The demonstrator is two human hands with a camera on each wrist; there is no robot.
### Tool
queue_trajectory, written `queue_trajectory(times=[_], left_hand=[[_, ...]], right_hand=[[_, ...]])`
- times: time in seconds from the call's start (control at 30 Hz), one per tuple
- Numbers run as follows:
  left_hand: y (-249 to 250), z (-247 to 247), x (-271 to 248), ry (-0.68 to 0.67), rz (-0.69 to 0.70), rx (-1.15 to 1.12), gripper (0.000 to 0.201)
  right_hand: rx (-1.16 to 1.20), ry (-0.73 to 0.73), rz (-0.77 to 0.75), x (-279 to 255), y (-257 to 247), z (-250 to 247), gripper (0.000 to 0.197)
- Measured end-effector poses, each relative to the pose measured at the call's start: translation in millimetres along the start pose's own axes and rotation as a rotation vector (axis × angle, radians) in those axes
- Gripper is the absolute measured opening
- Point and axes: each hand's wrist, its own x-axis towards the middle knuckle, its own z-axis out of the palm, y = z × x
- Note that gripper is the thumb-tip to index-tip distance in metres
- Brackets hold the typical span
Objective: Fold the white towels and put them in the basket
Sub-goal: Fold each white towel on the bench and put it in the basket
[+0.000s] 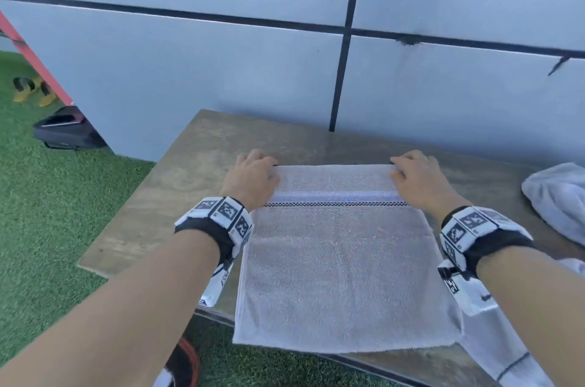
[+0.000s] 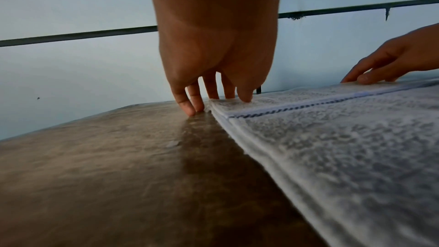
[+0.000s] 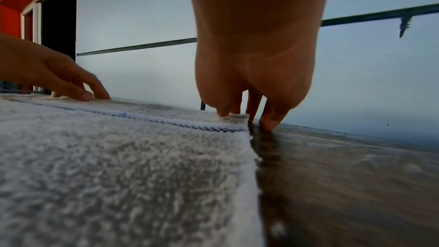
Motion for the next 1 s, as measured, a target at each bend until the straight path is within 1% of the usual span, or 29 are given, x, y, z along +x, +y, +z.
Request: queue_trajectory(times=[0.07, 0.17, 0.27, 0.3, 0.37, 0.47, 0.57, 0.67, 0.77, 0.9, 1.0], left_hand=[[0, -1, 7, 0.035, -0.001, -0.045, 0.030], [4, -5, 12, -0.026, -0.047, -0.090, 0.028], [9, -12, 13, -0.079, -0.073, -0.069, 0.024], [10, -13, 13, -0.098, -0.067, -0.051, 0.023], [11, -15, 11, -0.136, -0.042, -0.007, 0.023], [10, -17, 7, -0.150, 0.001, -0.042, 0.010], [9, -18, 0, -0.141, 0.024, -0.122, 0.006], [5, -23, -8, -0.109, 0.043, -0.219, 0.014], [6, -38, -16, -0.058, 0.081, -0.337, 0.014], [6, -74, -27, -0.017, 0.102, -0.305, 0.016], [9, -104, -37, -0.013, 0.103, -0.283, 0.025]], right_hand=[[0.011, 0.075, -0.016, 6, 0, 3, 0.036], [0.015, 0.113, -0.037, 11, -6, 1, 0.026], [0.032, 0.069, -0.023, 12, -13, -6, 0.010], [0.041, 0.047, -0.015, 12, -14, -8, 0.008], [0.031, -0.004, 0.004, 11, -17, -11, 0.011], [-0.044, -0.092, 0.006, 7, -24, -15, 0.020], [-0.004, -0.098, 0.003, -2, -25, -20, 0.010], [0.094, -0.017, -0.007, -13, -20, -25, 0.007], [0.177, 0.099, -0.055, -24, -15, -38, 0.008], [0.308, 0.207, -0.108, -37, -15, -69, 0.007], [0.336, 0.267, -0.135, -50, -18, -93, 0.008]])
